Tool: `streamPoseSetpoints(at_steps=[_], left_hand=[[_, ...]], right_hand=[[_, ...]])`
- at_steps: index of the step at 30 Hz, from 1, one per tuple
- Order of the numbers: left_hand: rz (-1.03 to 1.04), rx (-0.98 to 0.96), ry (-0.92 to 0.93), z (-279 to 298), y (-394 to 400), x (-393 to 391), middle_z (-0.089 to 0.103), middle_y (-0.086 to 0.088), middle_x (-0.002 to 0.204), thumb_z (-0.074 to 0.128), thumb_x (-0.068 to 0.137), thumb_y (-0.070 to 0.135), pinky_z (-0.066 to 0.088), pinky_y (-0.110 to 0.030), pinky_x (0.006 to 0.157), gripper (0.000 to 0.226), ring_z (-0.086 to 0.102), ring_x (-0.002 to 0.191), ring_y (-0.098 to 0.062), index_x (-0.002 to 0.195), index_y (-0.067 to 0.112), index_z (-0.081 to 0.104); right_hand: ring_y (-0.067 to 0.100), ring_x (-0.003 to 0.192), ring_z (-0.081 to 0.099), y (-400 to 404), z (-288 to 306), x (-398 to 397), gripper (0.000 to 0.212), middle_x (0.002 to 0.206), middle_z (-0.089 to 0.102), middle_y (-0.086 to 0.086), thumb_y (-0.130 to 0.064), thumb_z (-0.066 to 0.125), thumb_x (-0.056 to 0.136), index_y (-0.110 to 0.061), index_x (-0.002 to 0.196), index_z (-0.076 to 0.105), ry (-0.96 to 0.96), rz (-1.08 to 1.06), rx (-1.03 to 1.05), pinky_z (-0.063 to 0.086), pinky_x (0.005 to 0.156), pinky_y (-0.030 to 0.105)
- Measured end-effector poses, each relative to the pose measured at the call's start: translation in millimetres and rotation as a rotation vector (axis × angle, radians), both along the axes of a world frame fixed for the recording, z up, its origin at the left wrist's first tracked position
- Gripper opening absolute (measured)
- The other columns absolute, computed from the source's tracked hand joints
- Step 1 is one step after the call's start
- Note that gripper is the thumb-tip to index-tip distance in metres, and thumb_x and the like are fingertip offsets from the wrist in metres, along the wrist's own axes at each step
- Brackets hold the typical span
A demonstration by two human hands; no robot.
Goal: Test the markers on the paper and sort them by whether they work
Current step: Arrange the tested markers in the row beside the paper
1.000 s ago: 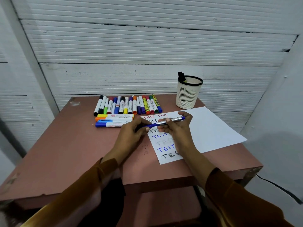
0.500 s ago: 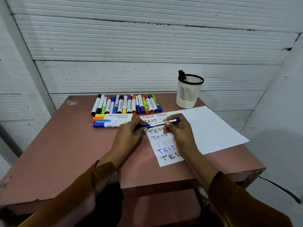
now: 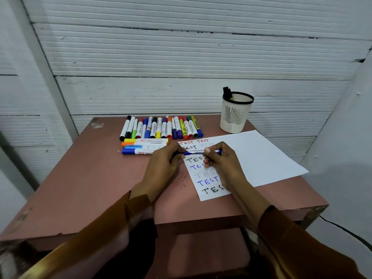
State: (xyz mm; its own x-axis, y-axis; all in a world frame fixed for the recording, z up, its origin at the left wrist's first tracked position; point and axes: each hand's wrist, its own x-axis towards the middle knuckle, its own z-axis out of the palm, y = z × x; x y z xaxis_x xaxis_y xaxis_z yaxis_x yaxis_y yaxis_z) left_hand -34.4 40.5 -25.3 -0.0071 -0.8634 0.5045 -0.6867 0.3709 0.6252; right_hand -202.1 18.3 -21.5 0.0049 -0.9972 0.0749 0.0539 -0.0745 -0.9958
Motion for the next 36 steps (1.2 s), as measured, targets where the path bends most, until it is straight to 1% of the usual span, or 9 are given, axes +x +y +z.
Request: streamPoseSetpoints(at_steps=[6, 12, 16, 18, 21, 25, 28, 31, 36], left_hand=[[0.048, -0.008, -0.235, -3.3, -2.8, -5.0, 0.063, -0.005, 0.108, 0.054, 0.092, 0.021, 0.046, -0.029, 0.076, 0.018, 0.057, 0.094, -0.019, 0.108, 0.015, 0.058], [0.069, -0.113, -0.301, 2.2, 1.3, -14.9, 0.063, -0.009, 0.1, 0.054, 0.091, 0.02, 0.036, -0.026, 0.069, 0.02, 0.056, 0.09, -0.024, 0.109, 0.013, 0.063], [0.025, -0.072, -0.335, 6.4, 4.2, 15.7, 0.059, -0.009, 0.114, 0.055, 0.092, 0.017, 0.043, -0.029, 0.082, 0.025, 0.053, 0.101, -0.022, 0.114, 0.01, 0.063], [0.053, -0.048, -0.388, 4.2, 4.9, 36.5, 0.056, -0.011, 0.112, 0.057, 0.09, 0.014, 0.043, -0.029, 0.081, 0.025, 0.053, 0.101, -0.024, 0.113, 0.008, 0.065], [0.112, -0.022, -0.474, 1.1, 5.6, 60.7, 0.059, -0.015, 0.102, 0.063, 0.085, 0.01, 0.042, -0.031, 0.075, 0.021, 0.055, 0.096, -0.031, 0.105, 0.006, 0.069], [0.164, -0.049, -0.532, -0.7, -0.2, 81.4, 0.063, -0.017, 0.09, 0.074, 0.076, 0.009, 0.048, -0.039, 0.071, 0.017, 0.059, 0.082, -0.037, 0.092, 0.006, 0.072], [0.209, -0.061, -0.525, -4.1, -2.8, 84.8, 0.064, -0.015, 0.09, 0.075, 0.074, 0.01, 0.047, -0.04, 0.071, 0.021, 0.059, 0.082, -0.037, 0.094, 0.008, 0.071], [0.234, -0.07, -0.508, -5.1, -3.6, 83.1, 0.064, -0.014, 0.096, 0.076, 0.071, 0.008, 0.045, -0.04, 0.073, 0.028, 0.057, 0.086, -0.036, 0.097, 0.01, 0.066], [0.193, -0.116, -0.566, -5.1, -3.5, 84.5, 0.062, -0.011, 0.091, 0.081, 0.064, 0.007, 0.046, -0.041, 0.068, 0.019, 0.059, 0.078, -0.034, 0.076, 0.015, 0.069]], right_hand=[[0.016, 0.055, 0.057, -4.3, 5.9, -1.9, 0.008, 0.07, 0.063, 0.01, -0.01, 0.062, 0.088, -0.006, 0.087, 0.055, 0.036, -0.022, 0.031, 0.051, 0.058, 0.028], [0.017, 0.058, 0.061, -0.9, 12.0, 10.9, 0.016, 0.073, 0.065, 0.011, -0.012, 0.064, 0.087, -0.004, 0.095, 0.053, 0.022, 0.123, 0.045, 0.052, 0.056, 0.025], [0.018, 0.069, 0.062, -4.8, 15.9, 7.5, 0.032, 0.092, 0.065, 0.011, -0.026, 0.064, 0.087, -0.006, 0.106, 0.048, 0.112, 0.133, 0.076, 0.055, 0.063, 0.028], [0.018, 0.07, 0.061, -10.6, 17.9, 2.1, 0.031, 0.098, 0.063, 0.011, -0.028, 0.063, 0.087, -0.007, 0.104, 0.048, 0.151, 0.132, 0.061, 0.054, 0.06, 0.026], [0.015, 0.069, 0.06, -21.3, 21.9, -4.7, 0.03, 0.1, 0.062, 0.012, -0.028, 0.064, 0.087, -0.007, 0.102, 0.049, 0.296, 0.113, 0.001, 0.053, 0.057, 0.022], [0.017, 0.072, 0.059, -39.3, 29.0, -11.6, 0.035, 0.1, 0.057, 0.012, -0.024, 0.063, 0.088, 0.0, 0.108, 0.049, 0.515, 0.088, -0.079, 0.051, 0.062, 0.028], [0.02, 0.087, 0.056, -55.1, 32.2, -15.4, 0.022, 0.099, 0.057, 0.006, -0.019, 0.06, 0.09, -0.005, 0.104, 0.052, 0.734, 0.063, -0.152, 0.048, 0.073, 0.034], [0.023, 0.099, 0.055, -71.1, 32.4, -15.5, 0.02, 0.106, 0.06, 0.008, -0.014, 0.053, 0.094, -0.005, 0.11, 0.06, 0.922, 0.036, -0.191, 0.037, 0.078, 0.024], [0.03, 0.104, 0.057, -91.0, 25.6, -4.2, 0.023, 0.116, 0.062, 0.016, -0.008, 0.047, 0.094, -0.006, 0.111, 0.062, 1.005, 0.041, -0.148, 0.036, 0.078, 0.023]])
